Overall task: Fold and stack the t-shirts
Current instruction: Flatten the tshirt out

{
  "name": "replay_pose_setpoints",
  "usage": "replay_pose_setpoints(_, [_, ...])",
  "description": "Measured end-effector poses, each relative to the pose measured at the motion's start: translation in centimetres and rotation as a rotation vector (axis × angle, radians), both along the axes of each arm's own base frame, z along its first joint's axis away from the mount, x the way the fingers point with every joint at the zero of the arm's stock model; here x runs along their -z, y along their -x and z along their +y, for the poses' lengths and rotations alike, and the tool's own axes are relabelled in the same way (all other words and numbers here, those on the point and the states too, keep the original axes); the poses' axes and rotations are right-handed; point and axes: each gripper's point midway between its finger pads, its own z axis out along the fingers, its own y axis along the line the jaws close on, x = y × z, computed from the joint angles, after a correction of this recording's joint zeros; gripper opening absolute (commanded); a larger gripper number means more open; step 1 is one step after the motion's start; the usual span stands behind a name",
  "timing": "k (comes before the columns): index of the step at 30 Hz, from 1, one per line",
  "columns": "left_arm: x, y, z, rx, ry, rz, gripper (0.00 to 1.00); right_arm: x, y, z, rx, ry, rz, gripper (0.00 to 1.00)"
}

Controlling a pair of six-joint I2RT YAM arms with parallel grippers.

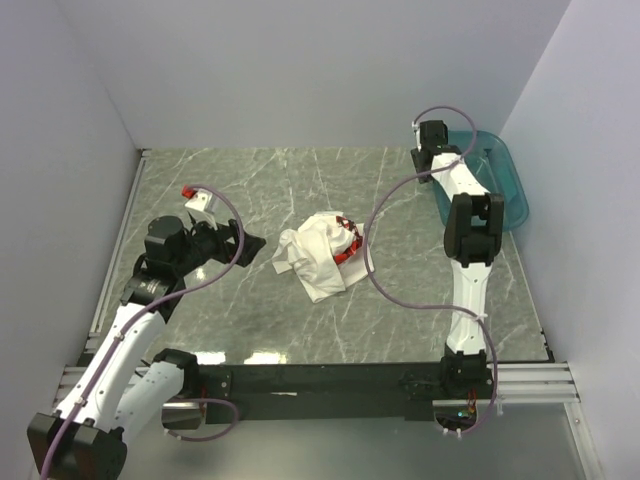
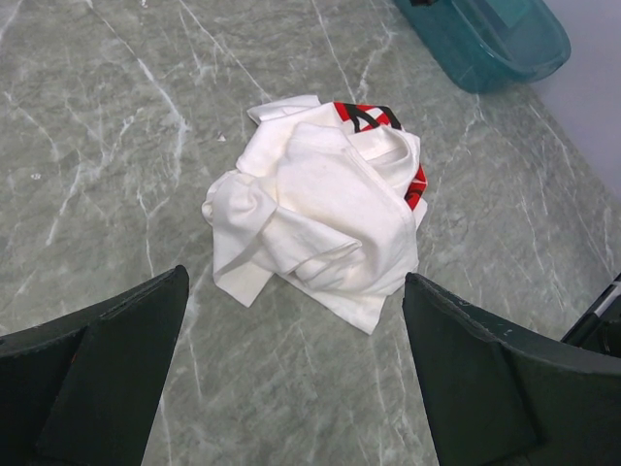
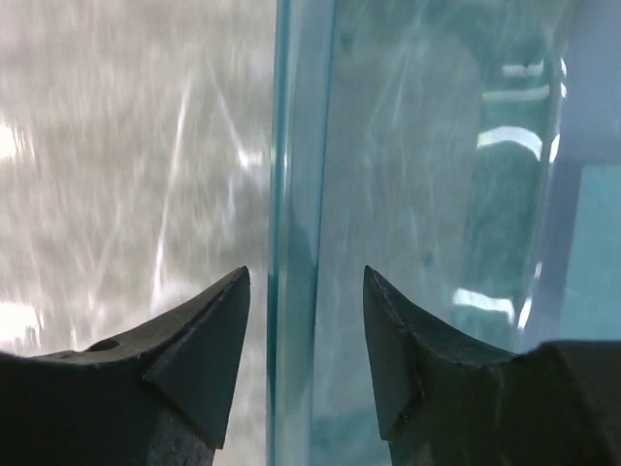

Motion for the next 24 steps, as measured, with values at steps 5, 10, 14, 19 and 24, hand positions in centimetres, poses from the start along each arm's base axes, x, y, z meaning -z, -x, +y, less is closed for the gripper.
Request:
replay_pose_setpoints(5, [0.4, -0.1, -0.6, 0.035, 0.007, 0.015, 0.99, -4.1, 1.9, 0.9, -0.043, 0.019, -0.033, 0.63])
replay_pose_setpoints(10, [0.6, 0.6, -2.7, 0.130, 0.030, 0.019, 0.98, -14.1, 2.5, 5.5, -0.162, 0.010, -0.215, 0.65])
replay_pose_setpoints(14, [2.3, 1.6, -5.8, 0.201, 0.028, 0.110, 0.92, -20.3, 6.7, 12.5, -0.432, -0.085, -0.301, 0.63])
replay_pose_setpoints(19, [4.1, 1.9, -10.5, 0.188, 0.009, 0.310, 0.93, -20.6, 18.2, 22.7, -0.915, -0.381, -0.247, 0.61])
replay_pose_setpoints(24, [5.4, 0.2, -14.0, 0.037, 0.028, 0.455, 0.93, -17.0, 24.6, 25.2, -0.970, -0.657, -0.132, 0.67])
